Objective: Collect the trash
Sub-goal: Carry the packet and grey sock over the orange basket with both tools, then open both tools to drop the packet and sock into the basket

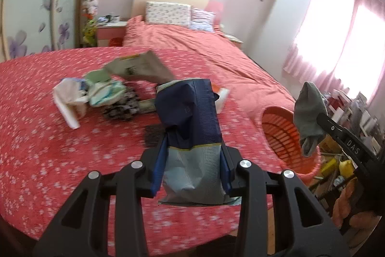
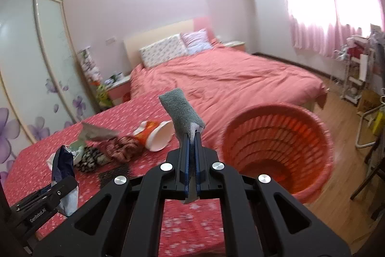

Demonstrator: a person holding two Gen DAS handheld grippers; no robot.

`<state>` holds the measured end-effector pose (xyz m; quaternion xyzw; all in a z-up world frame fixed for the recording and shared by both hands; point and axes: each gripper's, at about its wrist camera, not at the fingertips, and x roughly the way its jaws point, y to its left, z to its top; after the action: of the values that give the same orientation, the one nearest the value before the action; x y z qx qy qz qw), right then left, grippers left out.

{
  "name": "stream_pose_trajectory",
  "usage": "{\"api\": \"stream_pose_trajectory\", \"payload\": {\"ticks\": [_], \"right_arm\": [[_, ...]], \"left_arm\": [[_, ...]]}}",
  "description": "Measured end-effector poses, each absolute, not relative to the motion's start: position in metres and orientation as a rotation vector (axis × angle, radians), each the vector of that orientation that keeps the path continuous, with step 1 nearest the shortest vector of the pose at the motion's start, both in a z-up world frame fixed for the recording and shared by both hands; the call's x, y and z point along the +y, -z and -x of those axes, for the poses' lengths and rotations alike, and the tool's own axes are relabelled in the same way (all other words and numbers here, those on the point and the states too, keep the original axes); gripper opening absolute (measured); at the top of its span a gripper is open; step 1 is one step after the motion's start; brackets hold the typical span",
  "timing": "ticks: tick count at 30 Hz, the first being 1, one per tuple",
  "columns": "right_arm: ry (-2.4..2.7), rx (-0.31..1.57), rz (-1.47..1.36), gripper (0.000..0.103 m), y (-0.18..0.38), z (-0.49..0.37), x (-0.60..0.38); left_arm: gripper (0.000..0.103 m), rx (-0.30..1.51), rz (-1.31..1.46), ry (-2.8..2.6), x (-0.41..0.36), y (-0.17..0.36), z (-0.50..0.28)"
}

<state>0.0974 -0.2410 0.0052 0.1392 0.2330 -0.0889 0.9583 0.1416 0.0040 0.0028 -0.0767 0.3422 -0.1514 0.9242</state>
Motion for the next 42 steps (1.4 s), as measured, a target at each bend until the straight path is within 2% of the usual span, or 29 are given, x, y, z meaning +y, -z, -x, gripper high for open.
{"api": "stream_pose_trajectory", "payload": {"ticks": [17,37,40,42], "right_arm": [[0.369,0.407,-0.344,0.004,0.014,-0.08,-0.311],[0.425,0.432,-0.444,0.004,0.037,-0.092,-0.361],[0.422,0.437,-0.474,0.004,0.039,-0.095,-0.368],[0.42,0.441,-0.493,0.007,0.041,-0.095,-0.374]], "left_arm": [[0.038,0.693,0.075,0.605,-0.122,-0.016,-0.152],[0.038,0.779,-0.019,0.744,-0.226,0.037,-0.199],[0.042,0.795,-0.035,0.736,-0.235,0.044,-0.207],[0.049,0.814,-0.039,0.722,-0.239,0.05,-0.213]]}}
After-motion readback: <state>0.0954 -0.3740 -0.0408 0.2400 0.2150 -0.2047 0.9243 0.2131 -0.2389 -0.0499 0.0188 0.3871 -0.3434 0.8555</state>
